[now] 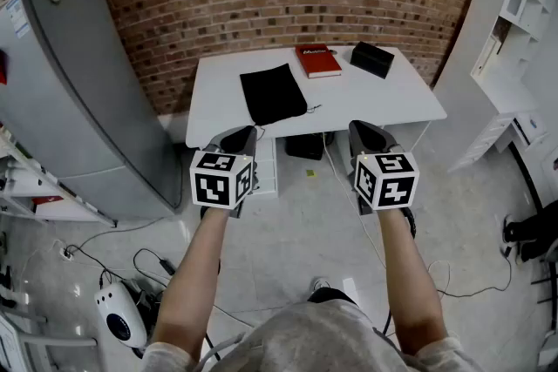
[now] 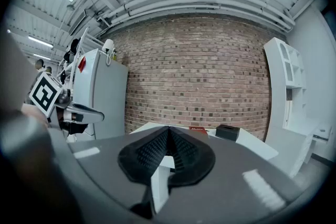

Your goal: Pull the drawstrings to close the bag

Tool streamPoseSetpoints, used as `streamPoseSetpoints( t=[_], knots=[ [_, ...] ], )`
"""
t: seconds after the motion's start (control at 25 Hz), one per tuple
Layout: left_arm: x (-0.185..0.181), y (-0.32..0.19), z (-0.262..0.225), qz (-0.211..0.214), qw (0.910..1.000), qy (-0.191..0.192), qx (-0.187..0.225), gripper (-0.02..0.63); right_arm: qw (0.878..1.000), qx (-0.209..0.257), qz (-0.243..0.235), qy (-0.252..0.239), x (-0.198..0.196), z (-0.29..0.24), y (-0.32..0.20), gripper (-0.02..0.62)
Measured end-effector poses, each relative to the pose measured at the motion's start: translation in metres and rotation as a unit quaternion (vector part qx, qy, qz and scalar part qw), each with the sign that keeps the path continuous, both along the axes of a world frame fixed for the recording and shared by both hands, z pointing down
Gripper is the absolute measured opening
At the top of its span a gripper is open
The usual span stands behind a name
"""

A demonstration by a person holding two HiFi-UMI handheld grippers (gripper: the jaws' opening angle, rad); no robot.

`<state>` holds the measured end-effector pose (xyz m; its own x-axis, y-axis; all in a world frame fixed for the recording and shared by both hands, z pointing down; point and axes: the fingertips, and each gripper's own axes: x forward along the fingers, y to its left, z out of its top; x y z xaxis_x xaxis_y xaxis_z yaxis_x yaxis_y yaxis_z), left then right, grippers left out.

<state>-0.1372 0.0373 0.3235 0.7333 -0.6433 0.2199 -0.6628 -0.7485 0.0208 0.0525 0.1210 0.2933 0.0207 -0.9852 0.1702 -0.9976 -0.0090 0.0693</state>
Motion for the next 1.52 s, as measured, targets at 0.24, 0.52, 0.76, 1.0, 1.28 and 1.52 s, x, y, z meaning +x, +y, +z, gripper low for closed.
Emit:
streamPoseSetpoints(
  t=[0.24,0.52,0.76,1.0,1.28,1.52],
  knots=[
    [0.006,-0.004,0.002,0.003,1.0,0.004,-0.002,0.006,1.0,0.003,0.005,0.0,0.004,0.001,-0.004,0.003],
    [0.018,-0.011,0.002,-0.002,0.9999,0.012,0.002,0.025,1.0,0.007,0.013,0.003,0.018,0.005,-0.009,0.036],
    [0.023,-0.022,0.01,-0.013,0.9999,0.007,0.004,0.051,1.0,0.007,0.009,-0.004,0.03,0.015,-0.022,0.048],
    [0.029,-0.044,0.013,-0.035,0.9993,0.007,0.001,0.078,1.0,0.001,-0.006,-0.007,0.043,0.024,-0.044,0.069],
    [0.041,-0.069,0.017,-0.061,0.9981,0.007,-0.002,0.115,1.0,-0.007,-0.026,-0.01,0.062,0.033,-0.076,0.089],
    [0.053,-0.092,0.021,-0.081,0.9967,0.002,-0.006,0.149,0.999,-0.01,-0.044,-0.02,0.078,0.04,-0.107,0.109]
  ],
)
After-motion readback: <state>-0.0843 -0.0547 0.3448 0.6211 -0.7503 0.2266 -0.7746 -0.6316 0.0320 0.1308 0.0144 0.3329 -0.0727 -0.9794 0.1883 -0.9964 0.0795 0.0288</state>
